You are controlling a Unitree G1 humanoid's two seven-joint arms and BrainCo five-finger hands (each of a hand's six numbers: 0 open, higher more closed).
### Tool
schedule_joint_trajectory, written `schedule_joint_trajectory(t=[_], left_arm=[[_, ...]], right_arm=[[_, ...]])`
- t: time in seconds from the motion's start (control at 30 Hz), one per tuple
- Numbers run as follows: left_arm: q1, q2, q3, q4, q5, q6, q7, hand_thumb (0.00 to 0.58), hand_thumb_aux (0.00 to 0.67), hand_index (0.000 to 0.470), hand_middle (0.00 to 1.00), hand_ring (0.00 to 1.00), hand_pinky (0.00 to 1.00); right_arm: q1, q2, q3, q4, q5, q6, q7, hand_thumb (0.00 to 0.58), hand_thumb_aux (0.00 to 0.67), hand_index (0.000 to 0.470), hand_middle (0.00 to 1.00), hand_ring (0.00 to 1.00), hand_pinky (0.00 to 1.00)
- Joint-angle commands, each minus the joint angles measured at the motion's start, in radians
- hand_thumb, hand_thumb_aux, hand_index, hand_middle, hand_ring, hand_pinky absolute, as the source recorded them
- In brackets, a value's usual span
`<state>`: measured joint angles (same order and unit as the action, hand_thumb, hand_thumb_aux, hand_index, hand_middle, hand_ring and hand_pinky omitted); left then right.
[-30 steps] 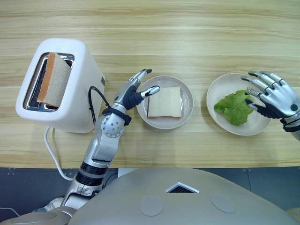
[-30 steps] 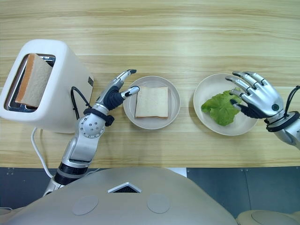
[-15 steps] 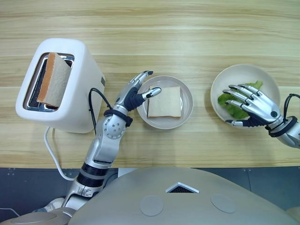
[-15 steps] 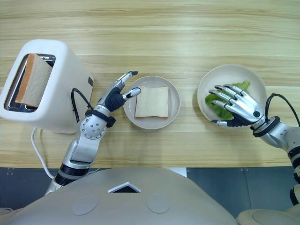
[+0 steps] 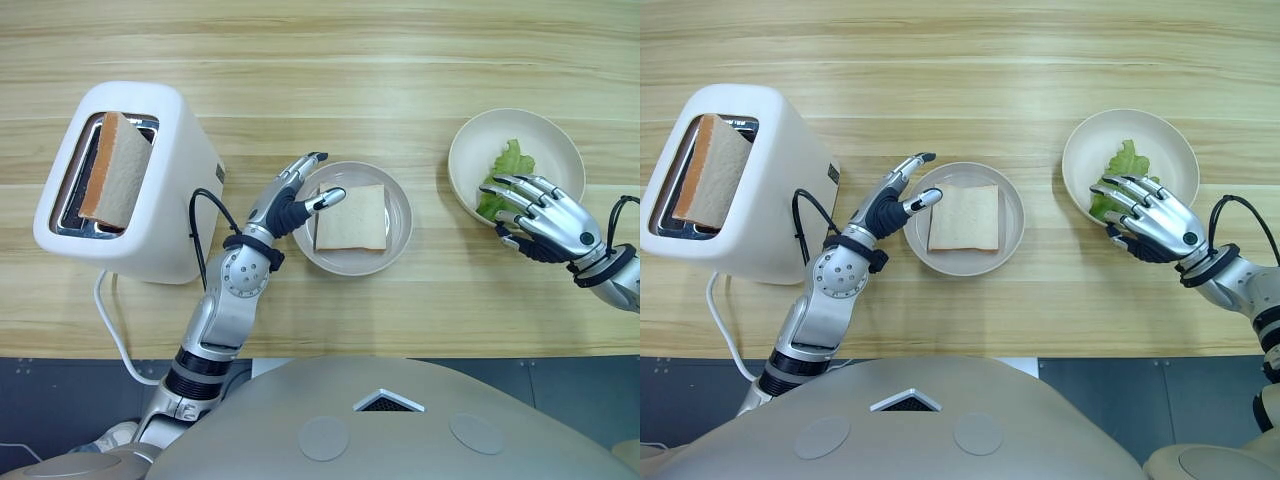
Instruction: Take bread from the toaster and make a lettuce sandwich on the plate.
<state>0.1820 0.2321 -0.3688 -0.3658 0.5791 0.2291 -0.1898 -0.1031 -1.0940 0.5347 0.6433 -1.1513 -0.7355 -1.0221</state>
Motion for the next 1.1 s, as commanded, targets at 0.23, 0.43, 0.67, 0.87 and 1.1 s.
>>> schedule_joint_trajectory(t=[0.23,0.43,0.67,0.87,1.1], left_arm=[[-0.007,0.008,0.019,0.037,-0.014,-0.007,0.003,0.000,0.000,0.000,0.00,0.00,0.00],[0.017,0.003,0.018,0.045,-0.016,-0.020,0.018,0.000,0.000,0.000,0.00,0.00,0.00],[0.029,-0.004,0.019,0.049,-0.018,-0.027,0.029,0.000,0.000,0.000,0.00,0.00,0.00],[0.037,-0.004,0.020,0.049,-0.019,-0.026,0.037,0.000,0.000,0.000,0.00,0.00,0.00],[0.031,-0.005,0.015,0.060,-0.021,-0.029,0.040,0.000,0.000,0.000,0.00,0.00,0.00]], right_arm=[[0.302,-0.169,-0.116,-0.427,0.324,-0.128,0.369,0.580,0.670,0.470,0.09,0.09,0.09],[0.354,-0.202,-0.263,-0.537,0.450,-0.137,0.559,0.000,0.000,0.000,0.06,0.06,0.06],[0.259,-0.145,-0.388,-0.456,0.358,-0.132,0.562,0.000,0.000,0.000,0.07,0.07,0.07],[0.087,-0.092,-0.319,-0.220,0.177,-0.149,0.479,0.000,0.000,0.000,0.07,0.07,0.07],[-0.098,-0.020,-0.174,0.004,0.001,-0.134,0.327,0.408,0.305,0.214,0.08,0.08,0.08]])
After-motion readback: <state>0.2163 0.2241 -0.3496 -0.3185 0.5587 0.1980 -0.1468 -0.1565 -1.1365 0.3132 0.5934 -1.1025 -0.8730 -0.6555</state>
